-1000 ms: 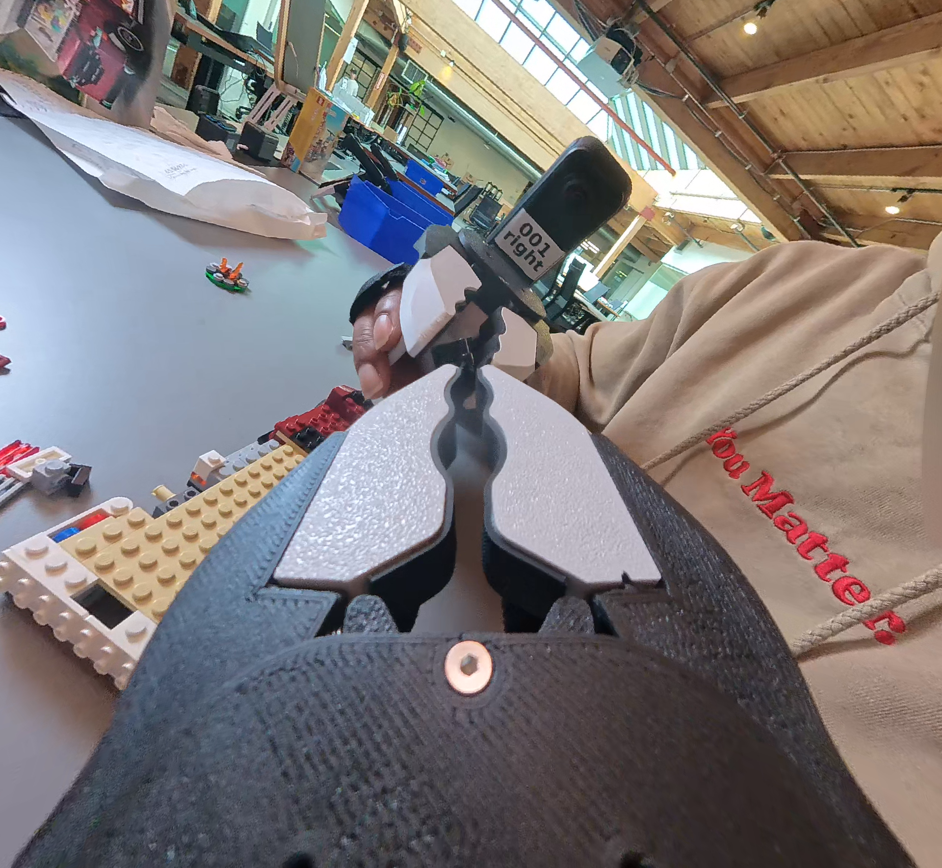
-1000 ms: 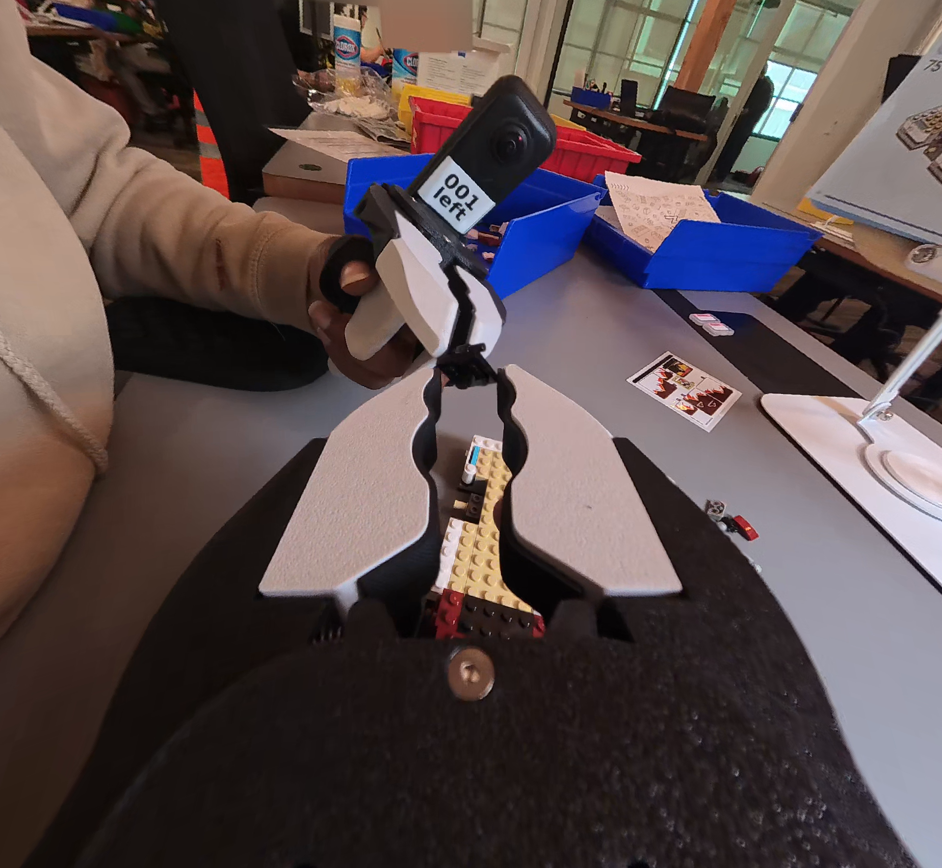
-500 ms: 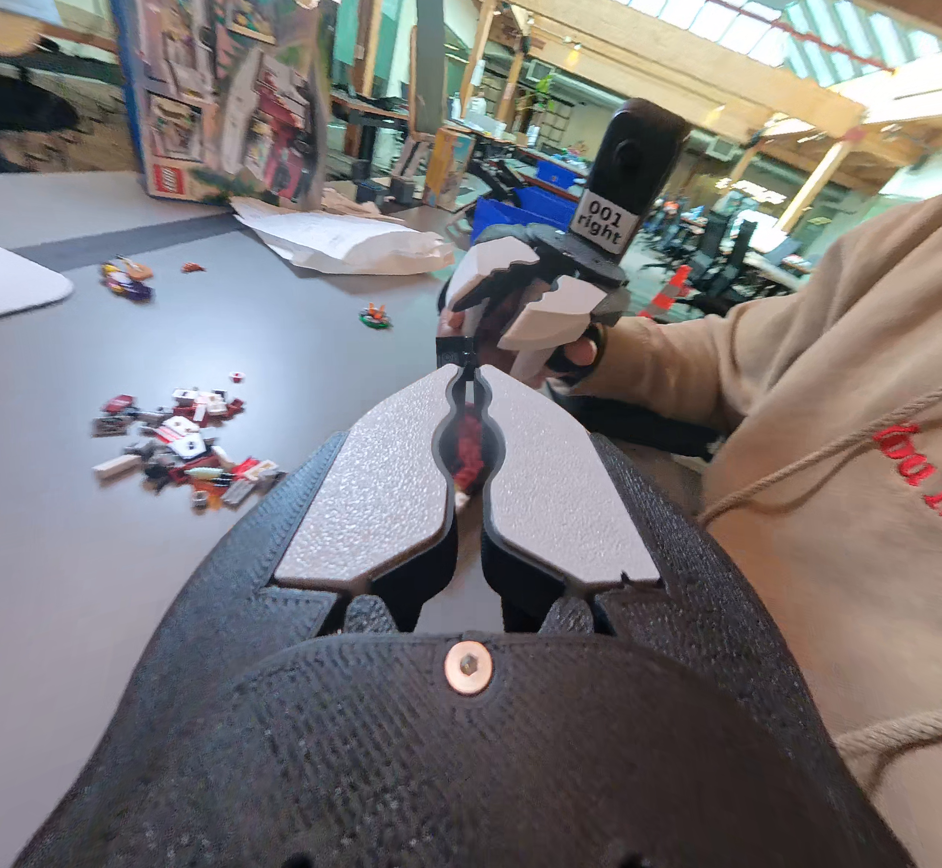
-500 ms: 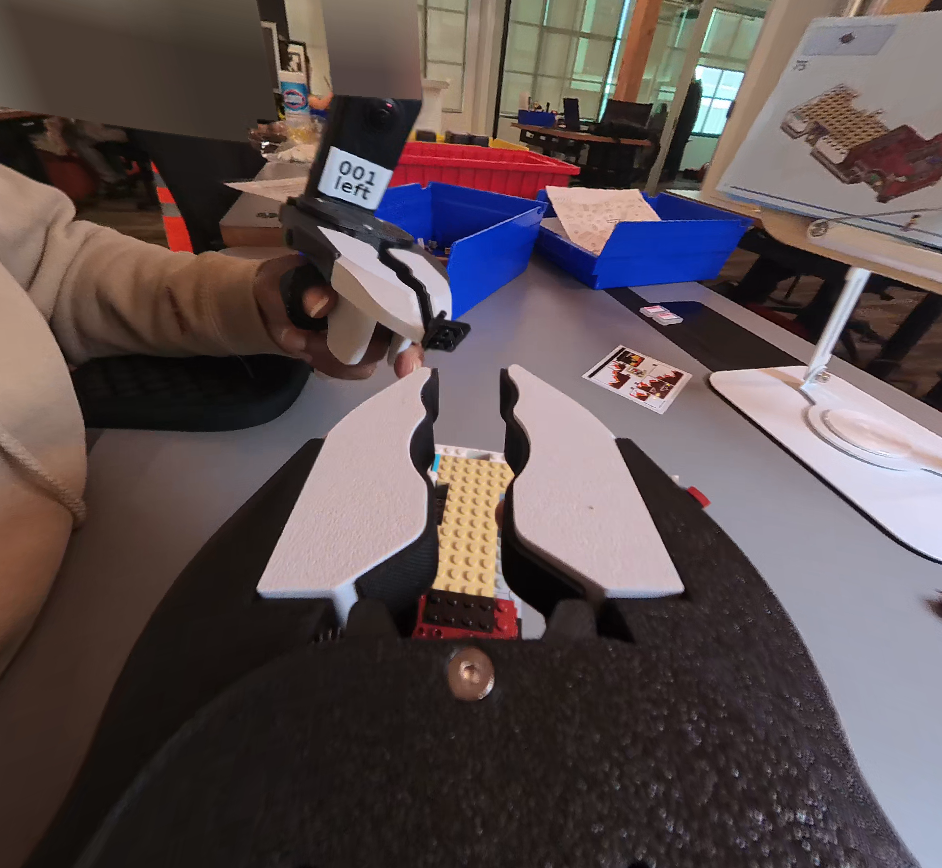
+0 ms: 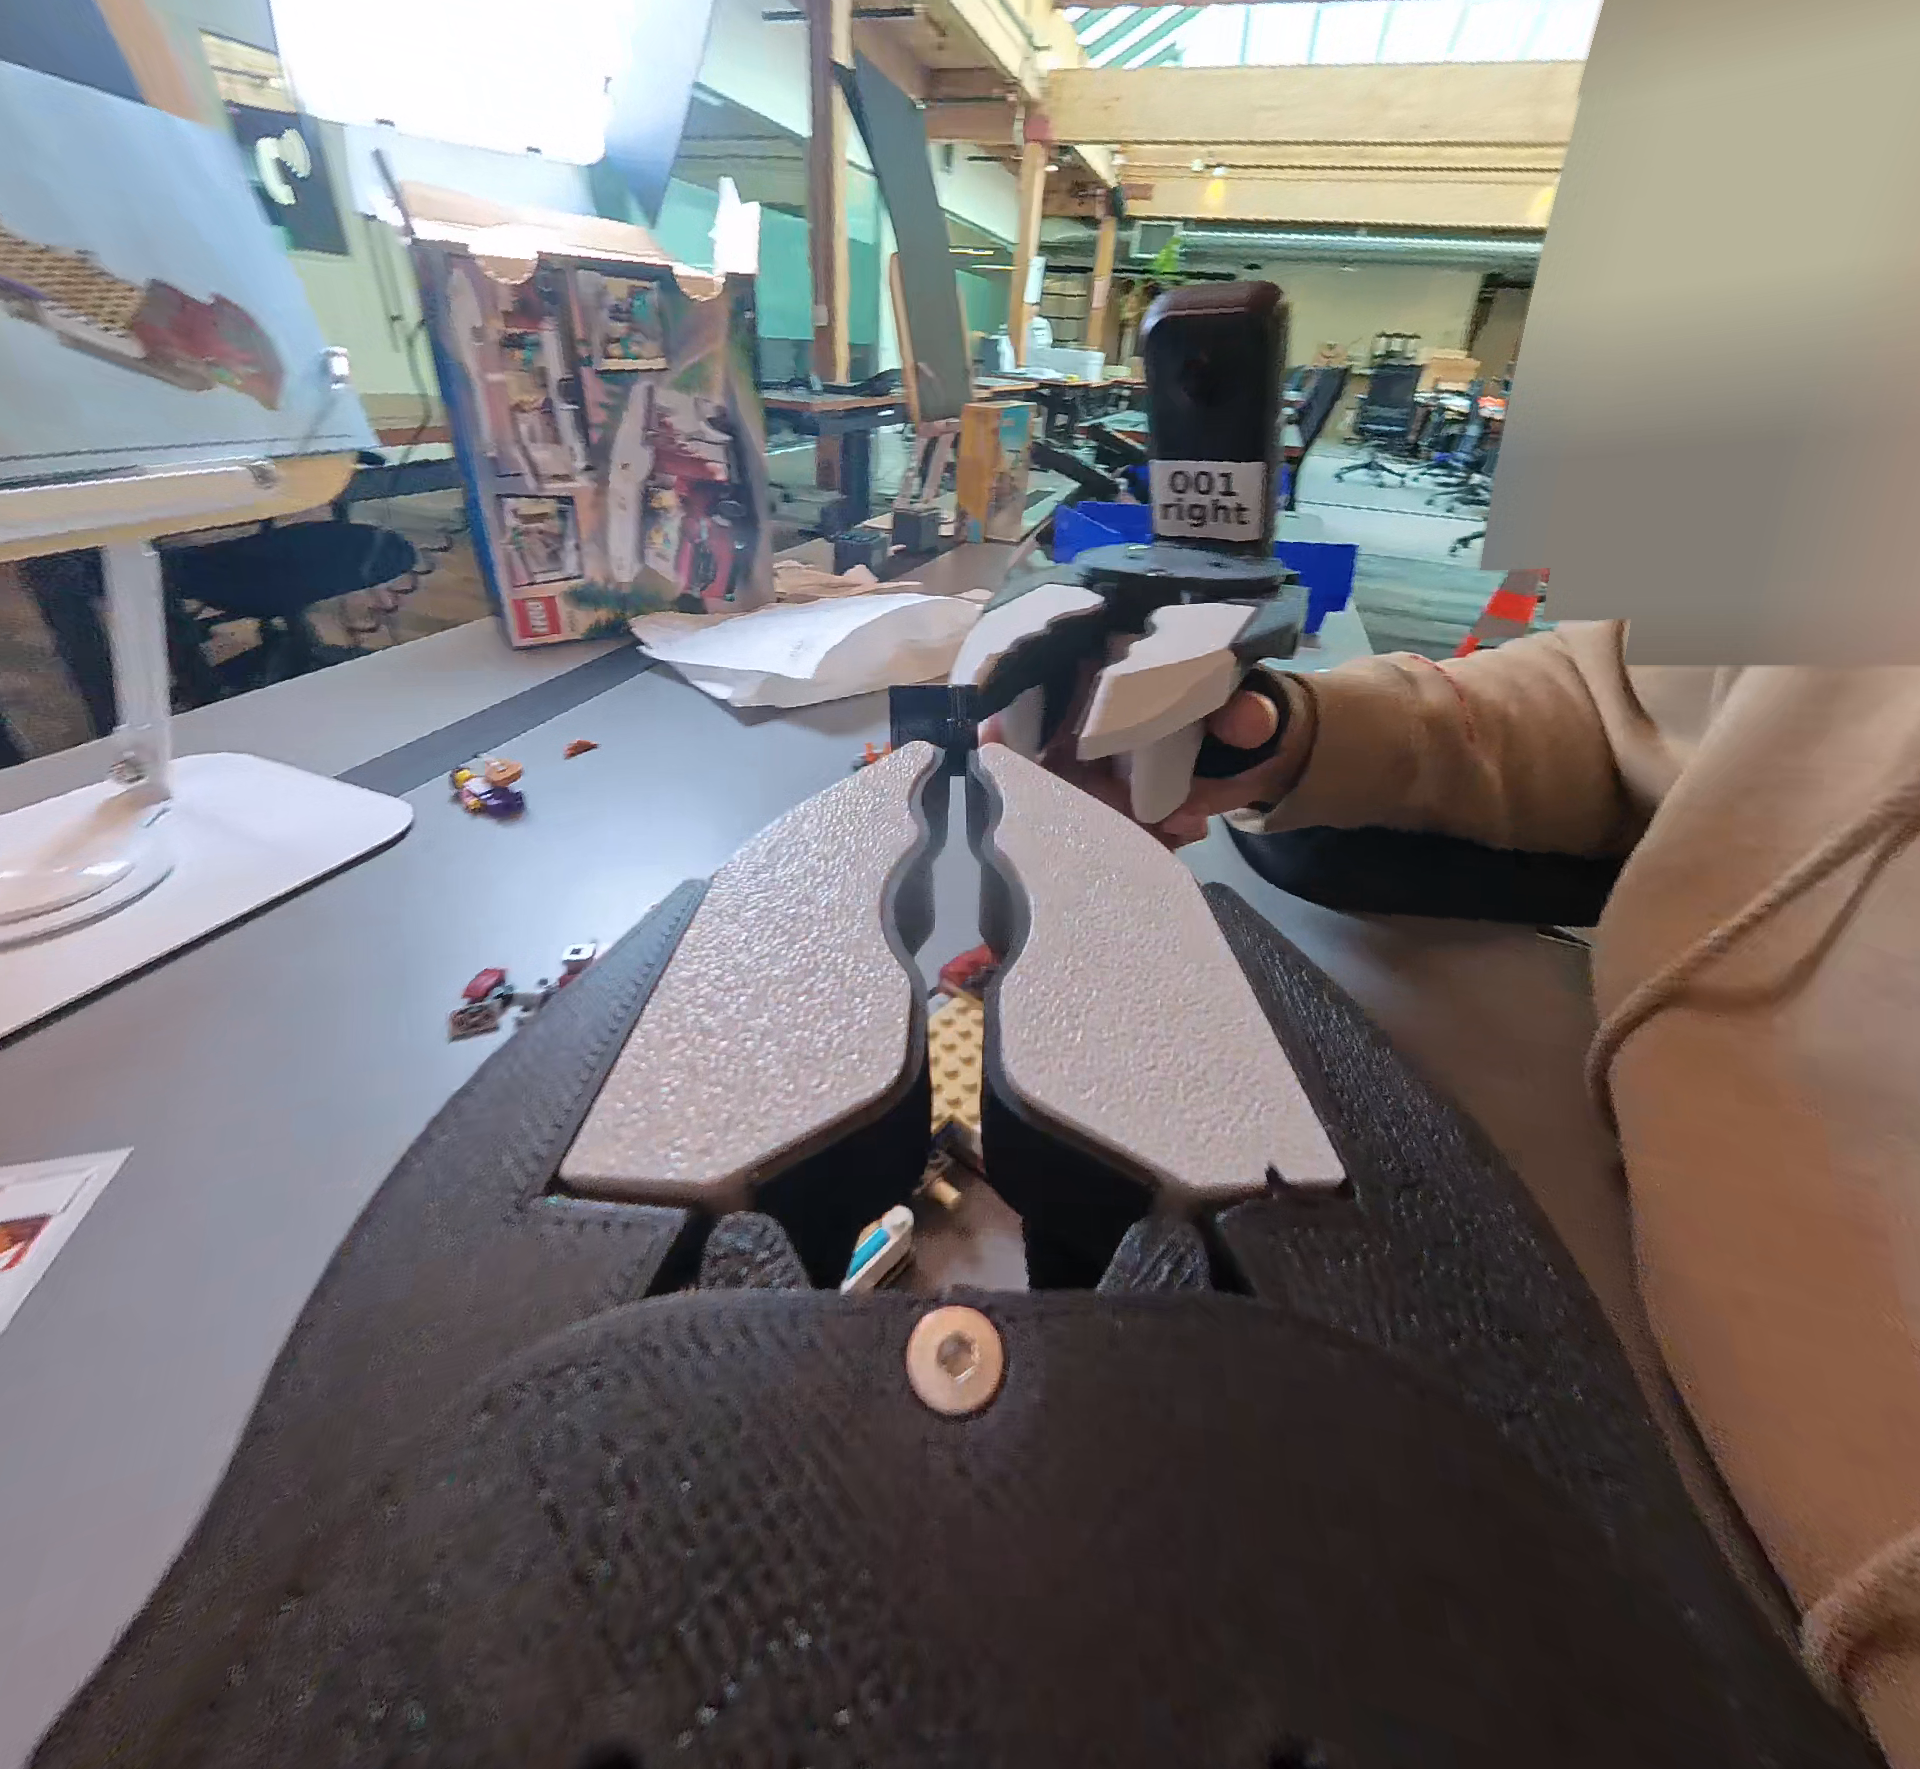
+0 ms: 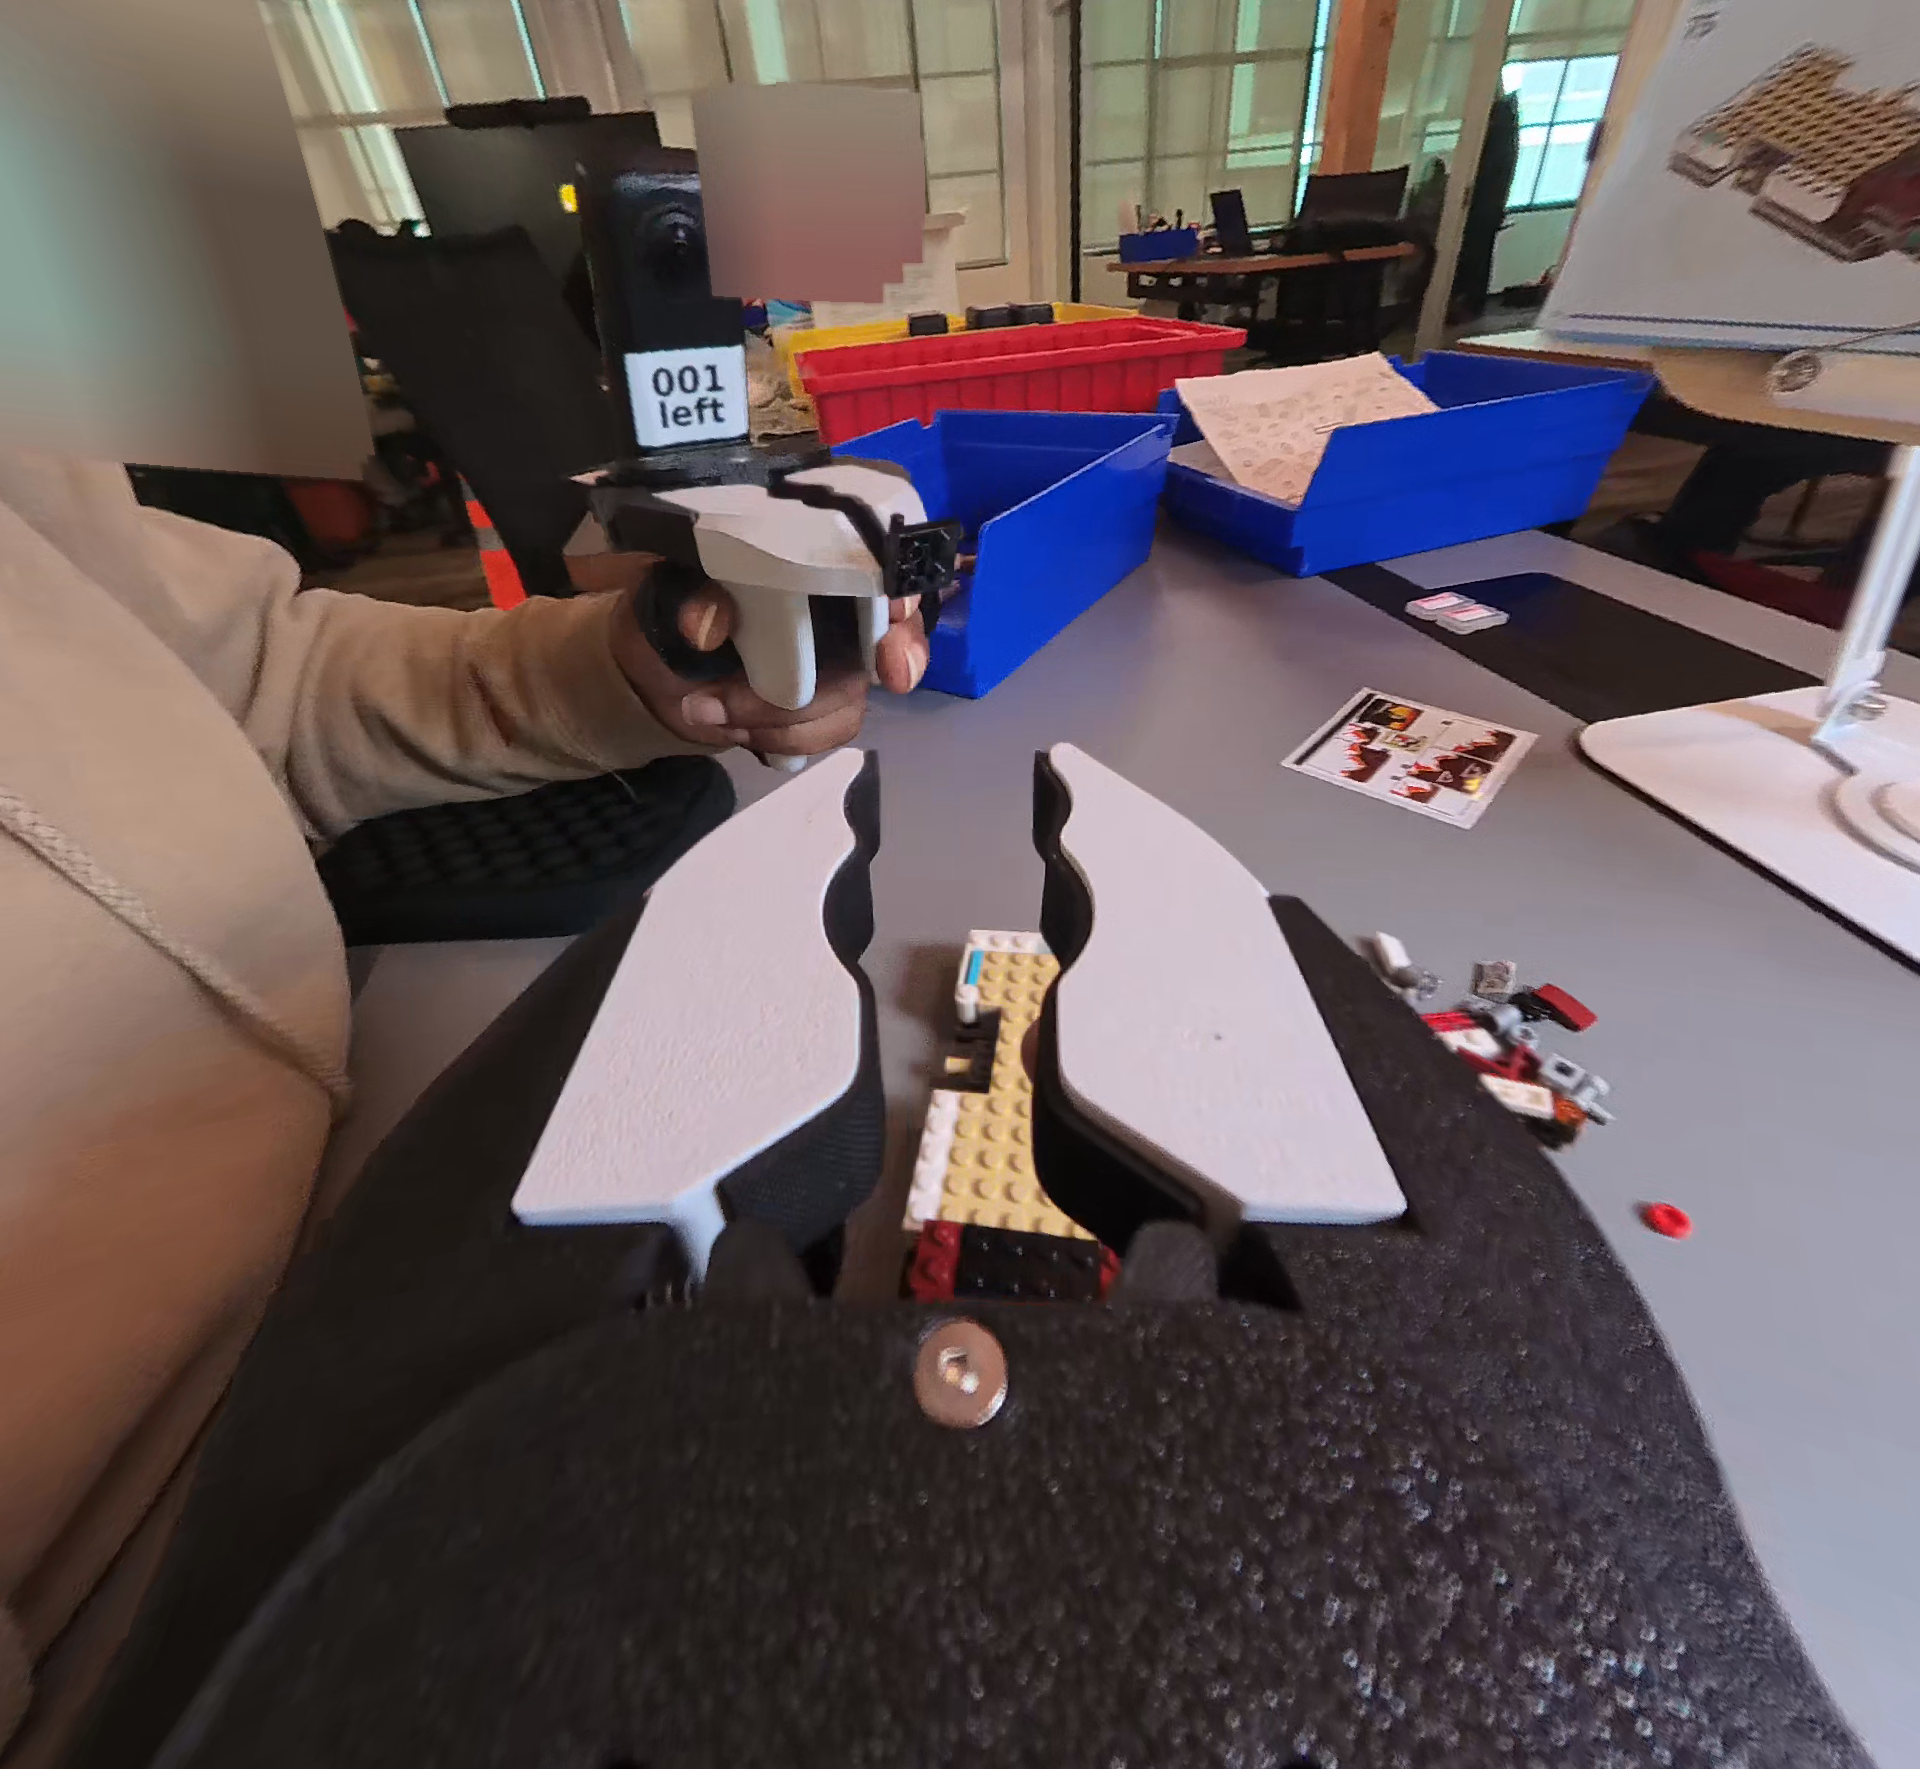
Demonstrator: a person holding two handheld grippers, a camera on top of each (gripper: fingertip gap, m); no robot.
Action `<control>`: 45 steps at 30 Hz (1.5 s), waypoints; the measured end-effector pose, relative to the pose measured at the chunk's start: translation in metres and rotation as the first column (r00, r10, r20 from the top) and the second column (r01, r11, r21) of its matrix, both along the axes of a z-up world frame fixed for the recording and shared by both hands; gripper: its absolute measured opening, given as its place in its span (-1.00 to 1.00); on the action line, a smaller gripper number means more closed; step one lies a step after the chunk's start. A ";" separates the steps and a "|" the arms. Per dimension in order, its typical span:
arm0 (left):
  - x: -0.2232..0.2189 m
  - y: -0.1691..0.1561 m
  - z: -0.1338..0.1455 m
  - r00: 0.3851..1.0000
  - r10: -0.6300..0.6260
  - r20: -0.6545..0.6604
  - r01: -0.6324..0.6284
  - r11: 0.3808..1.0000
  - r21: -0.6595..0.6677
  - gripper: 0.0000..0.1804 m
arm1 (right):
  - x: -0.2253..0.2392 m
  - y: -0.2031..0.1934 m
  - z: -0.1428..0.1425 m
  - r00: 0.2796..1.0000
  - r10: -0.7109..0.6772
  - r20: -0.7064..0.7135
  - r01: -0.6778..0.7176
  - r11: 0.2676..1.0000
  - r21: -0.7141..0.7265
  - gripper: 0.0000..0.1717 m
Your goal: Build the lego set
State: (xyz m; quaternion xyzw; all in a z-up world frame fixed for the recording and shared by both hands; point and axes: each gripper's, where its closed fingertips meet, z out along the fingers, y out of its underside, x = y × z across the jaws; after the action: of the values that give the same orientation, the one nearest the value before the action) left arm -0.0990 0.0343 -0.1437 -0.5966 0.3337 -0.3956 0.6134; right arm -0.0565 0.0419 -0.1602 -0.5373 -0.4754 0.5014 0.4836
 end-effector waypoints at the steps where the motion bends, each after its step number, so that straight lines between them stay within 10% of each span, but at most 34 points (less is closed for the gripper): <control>1: 0.006 -0.006 -0.001 0.999 -0.035 0.003 0.035 0.999 0.009 -0.97 | -0.002 -0.004 -0.002 1.000 0.019 0.009 -0.019 1.000 -0.003 -0.63; 6: 0.036 -0.034 -0.012 0.977 -0.214 -0.014 0.214 0.977 -0.002 -0.97 | -0.015 -0.029 -0.009 0.989 0.140 0.043 -0.140 0.990 -0.015 -0.51; 13: 0.041 -0.037 -0.016 0.965 -0.262 0.036 0.263 0.963 -0.057 -0.97 | -0.013 -0.036 -0.008 0.984 0.176 0.025 -0.176 0.984 0.010 -1.00; 22: 0.044 -0.035 -0.022 0.968 -0.250 0.007 0.250 0.966 -0.070 -0.97 | -0.009 -0.038 -0.011 0.976 0.214 0.034 -0.213 0.977 -0.027 -0.60; 45: 0.041 -0.021 -0.012 0.975 -0.170 0.141 0.201 0.949 -0.242 -0.97 | -0.008 -0.026 0.001 0.955 0.244 -0.169 -0.292 0.879 -0.377 -0.81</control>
State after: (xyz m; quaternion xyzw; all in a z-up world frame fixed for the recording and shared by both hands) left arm -0.0580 0.0137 -0.1553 -0.6117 0.2977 -0.5260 0.5104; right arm -0.0647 0.0156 -0.1594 -0.5230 -0.4042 0.6802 0.3169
